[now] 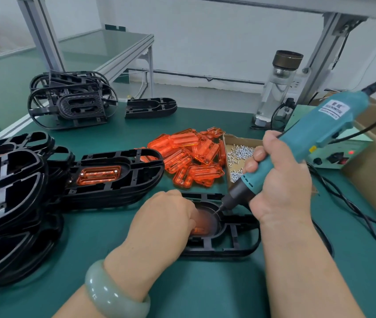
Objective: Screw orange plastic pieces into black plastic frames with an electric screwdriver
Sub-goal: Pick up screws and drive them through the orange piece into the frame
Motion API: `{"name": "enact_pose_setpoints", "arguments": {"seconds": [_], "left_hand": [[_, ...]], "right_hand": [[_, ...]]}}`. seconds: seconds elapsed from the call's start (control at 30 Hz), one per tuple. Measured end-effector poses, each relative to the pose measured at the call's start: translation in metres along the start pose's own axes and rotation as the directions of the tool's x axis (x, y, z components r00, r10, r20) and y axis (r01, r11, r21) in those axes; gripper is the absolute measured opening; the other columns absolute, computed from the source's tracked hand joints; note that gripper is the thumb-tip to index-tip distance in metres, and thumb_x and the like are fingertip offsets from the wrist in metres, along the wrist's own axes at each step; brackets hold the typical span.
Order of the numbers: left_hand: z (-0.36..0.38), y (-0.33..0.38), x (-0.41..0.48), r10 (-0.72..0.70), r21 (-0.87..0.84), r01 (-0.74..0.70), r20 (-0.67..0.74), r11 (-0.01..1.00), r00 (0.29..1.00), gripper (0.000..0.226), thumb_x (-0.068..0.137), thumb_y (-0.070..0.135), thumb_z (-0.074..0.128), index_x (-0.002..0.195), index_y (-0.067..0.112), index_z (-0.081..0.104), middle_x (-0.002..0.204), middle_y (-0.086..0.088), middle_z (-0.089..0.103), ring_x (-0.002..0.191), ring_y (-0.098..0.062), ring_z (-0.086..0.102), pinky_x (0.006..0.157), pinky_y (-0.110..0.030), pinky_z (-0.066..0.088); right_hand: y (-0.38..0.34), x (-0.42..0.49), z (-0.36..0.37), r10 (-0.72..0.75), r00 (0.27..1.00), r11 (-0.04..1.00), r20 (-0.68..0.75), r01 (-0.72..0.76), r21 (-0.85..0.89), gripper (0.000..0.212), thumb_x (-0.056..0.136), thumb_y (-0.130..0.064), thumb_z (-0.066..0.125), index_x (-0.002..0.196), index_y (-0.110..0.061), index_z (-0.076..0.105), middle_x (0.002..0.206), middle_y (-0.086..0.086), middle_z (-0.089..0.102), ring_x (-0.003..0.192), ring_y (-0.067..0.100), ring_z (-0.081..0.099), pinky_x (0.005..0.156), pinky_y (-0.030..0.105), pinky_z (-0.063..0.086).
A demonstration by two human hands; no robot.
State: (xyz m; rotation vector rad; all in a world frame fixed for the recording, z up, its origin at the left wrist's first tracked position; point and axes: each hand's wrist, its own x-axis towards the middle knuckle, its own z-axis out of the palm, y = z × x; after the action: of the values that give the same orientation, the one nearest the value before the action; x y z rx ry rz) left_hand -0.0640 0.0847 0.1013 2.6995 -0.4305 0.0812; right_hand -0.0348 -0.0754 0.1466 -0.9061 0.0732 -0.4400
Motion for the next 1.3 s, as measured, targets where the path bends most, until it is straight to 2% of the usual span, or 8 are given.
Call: {"name": "enact_pose_setpoints", "arguments": {"seconds": [0.17,0.33,0.43,0.6,0.83,1.1,1.3], "left_hand": [[0.003,-0.001,0.0,0.011,-0.01,-0.011,-0.024,1.0,1.0,0.022,0.09,0.034,0.056,0.108,0.038,0.067,0.09,0.013,0.045,0.099,-0.012,0.049,0.08,-0.023,0.04],[0.004,-0.001,0.0,0.014,-0.026,-0.015,-0.043,1.0,0.999,0.02,0.09,0.034,0.056,0.106,0.039,0.068,0.09,0.013,0.046,0.097,-0.012,0.048,0.079,-0.023,0.04],[0.004,-0.001,0.0,0.021,-0.026,-0.022,-0.043,0.999,0.999,0.021,0.09,0.034,0.056,0.106,0.039,0.068,0.089,0.012,0.046,0.096,-0.012,0.048,0.079,-0.023,0.038],[0.004,-0.001,0.001,0.015,-0.018,-0.016,-0.036,1.0,0.999,0.021,0.09,0.035,0.056,0.107,0.039,0.068,0.087,0.013,0.042,0.097,-0.012,0.048,0.077,-0.021,0.035],[0.001,0.002,0.001,-0.008,-0.022,0.008,-0.017,1.0,1.0,0.023,0.091,0.033,0.056,0.11,0.038,0.067,0.092,0.011,0.046,0.101,-0.014,0.048,0.081,-0.023,0.038],[-0.003,0.006,0.0,-0.008,0.021,0.008,0.015,1.0,1.0,0.025,0.093,0.032,0.053,0.114,0.038,0.065,0.098,0.008,0.047,0.104,-0.015,0.048,0.086,-0.027,0.042],[-0.004,0.007,0.0,-0.015,0.041,0.013,0.027,0.999,1.0,0.025,0.093,0.032,0.053,0.115,0.038,0.064,0.102,0.008,0.05,0.105,-0.015,0.048,0.089,-0.029,0.043]], "right_hand": [[0.0,-0.003,0.003,-0.05,0.998,0.997,0.026,0.051,-0.056,0.016,0.092,-0.005,0.058,0.081,-0.017,0.056,0.052,-0.003,0.048,0.041,0.011,0.043,0.045,0.02,0.038],[0.001,-0.006,0.004,-0.066,0.995,0.993,0.08,0.074,-0.094,0.007,0.084,-0.012,0.061,0.083,-0.016,0.055,0.051,-0.003,0.047,0.041,0.013,0.043,0.045,0.02,0.038],[0.001,-0.007,0.005,-0.065,0.993,0.991,0.101,0.076,-0.113,0.009,0.079,-0.015,0.06,0.086,-0.015,0.054,0.053,-0.002,0.048,0.041,0.014,0.043,0.045,0.02,0.037],[0.003,-0.01,0.007,-0.096,0.986,0.983,0.137,0.115,-0.142,0.007,0.08,-0.013,0.06,0.085,-0.015,0.055,0.052,-0.002,0.048,0.04,0.014,0.043,0.045,0.02,0.037],[0.004,-0.014,0.011,-0.13,0.967,0.973,0.219,0.166,-0.158,0.006,0.081,-0.012,0.059,0.087,-0.015,0.056,0.054,-0.005,0.05,0.041,0.013,0.044,0.046,0.022,0.038],[0.005,-0.015,0.009,-0.068,0.886,0.979,0.46,0.149,-0.143,0.012,0.085,-0.014,0.063,0.095,-0.014,0.058,0.058,-0.004,0.051,0.043,0.014,0.045,0.049,0.025,0.039],[0.005,-0.011,0.01,-0.019,0.887,0.986,0.462,0.094,-0.141,0.008,0.085,-0.014,0.058,0.093,-0.016,0.058,0.057,-0.005,0.05,0.042,0.013,0.045,0.048,0.023,0.039]]}}
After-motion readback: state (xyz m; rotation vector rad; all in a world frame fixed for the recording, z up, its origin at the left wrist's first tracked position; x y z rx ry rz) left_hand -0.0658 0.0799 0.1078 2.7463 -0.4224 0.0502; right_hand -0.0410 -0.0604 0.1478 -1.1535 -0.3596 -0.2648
